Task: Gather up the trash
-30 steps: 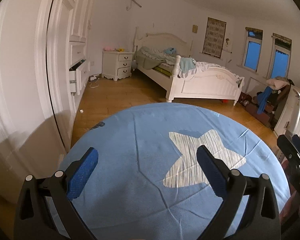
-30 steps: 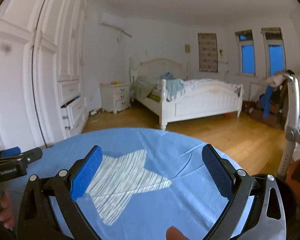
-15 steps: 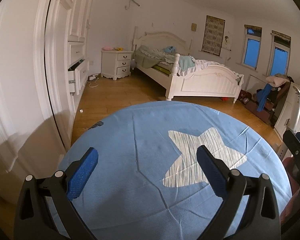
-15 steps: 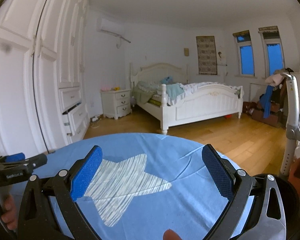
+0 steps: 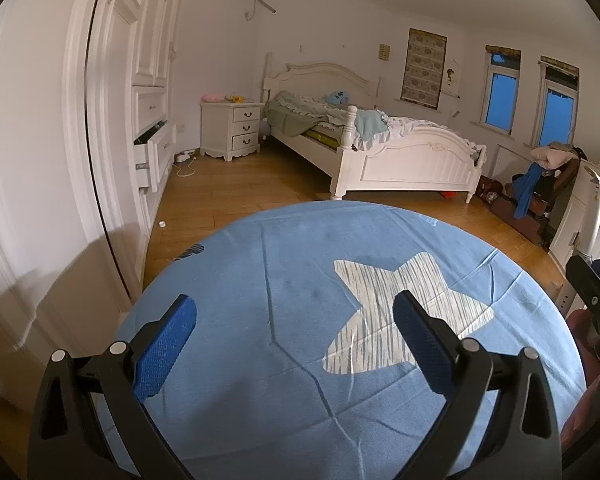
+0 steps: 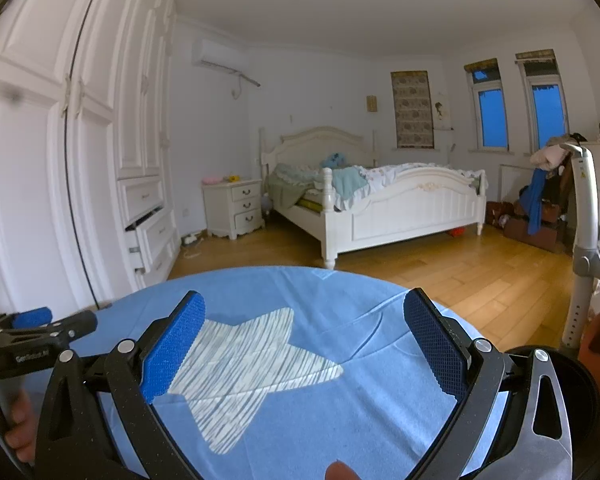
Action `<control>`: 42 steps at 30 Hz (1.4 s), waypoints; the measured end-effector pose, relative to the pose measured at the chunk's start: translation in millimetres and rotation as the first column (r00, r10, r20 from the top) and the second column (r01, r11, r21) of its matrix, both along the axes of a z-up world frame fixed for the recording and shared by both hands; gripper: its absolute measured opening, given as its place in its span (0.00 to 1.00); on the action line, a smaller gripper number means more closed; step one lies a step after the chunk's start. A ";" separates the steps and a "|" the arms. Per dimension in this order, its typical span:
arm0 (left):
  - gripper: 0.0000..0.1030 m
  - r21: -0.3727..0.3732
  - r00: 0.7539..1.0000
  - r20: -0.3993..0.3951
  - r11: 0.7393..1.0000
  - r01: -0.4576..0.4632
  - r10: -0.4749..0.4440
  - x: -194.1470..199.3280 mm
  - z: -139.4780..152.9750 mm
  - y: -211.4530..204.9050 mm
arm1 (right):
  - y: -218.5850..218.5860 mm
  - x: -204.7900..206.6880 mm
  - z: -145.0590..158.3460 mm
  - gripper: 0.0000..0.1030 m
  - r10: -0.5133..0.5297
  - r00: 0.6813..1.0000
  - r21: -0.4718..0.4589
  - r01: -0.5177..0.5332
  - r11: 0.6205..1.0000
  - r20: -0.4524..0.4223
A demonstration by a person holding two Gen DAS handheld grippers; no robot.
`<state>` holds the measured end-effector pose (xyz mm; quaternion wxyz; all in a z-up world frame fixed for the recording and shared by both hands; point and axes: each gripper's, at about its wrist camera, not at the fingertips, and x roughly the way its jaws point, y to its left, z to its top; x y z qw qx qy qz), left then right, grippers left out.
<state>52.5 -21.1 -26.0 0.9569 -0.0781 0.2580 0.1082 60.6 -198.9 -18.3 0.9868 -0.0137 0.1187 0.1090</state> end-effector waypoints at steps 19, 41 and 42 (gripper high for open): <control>0.95 0.007 1.000 0.000 1.000 0.008 -0.008 0.3 -0.3 -1.8 | -3.0 -0.9 0.1 0.95 0.001 1.000 0.003 0.000 1.000 -0.006; 0.95 0.016 0.999 0.009 0.999 0.035 -0.035 2.1 -0.1 0.4 | -3.5 -1.0 0.0 0.95 0.000 1.000 0.005 0.000 1.000 -0.007; 0.95 0.015 0.999 0.014 0.999 0.039 -0.040 1.9 0.1 1.2 | -3.8 -1.5 -0.4 0.95 0.000 1.000 0.006 0.000 1.000 -0.007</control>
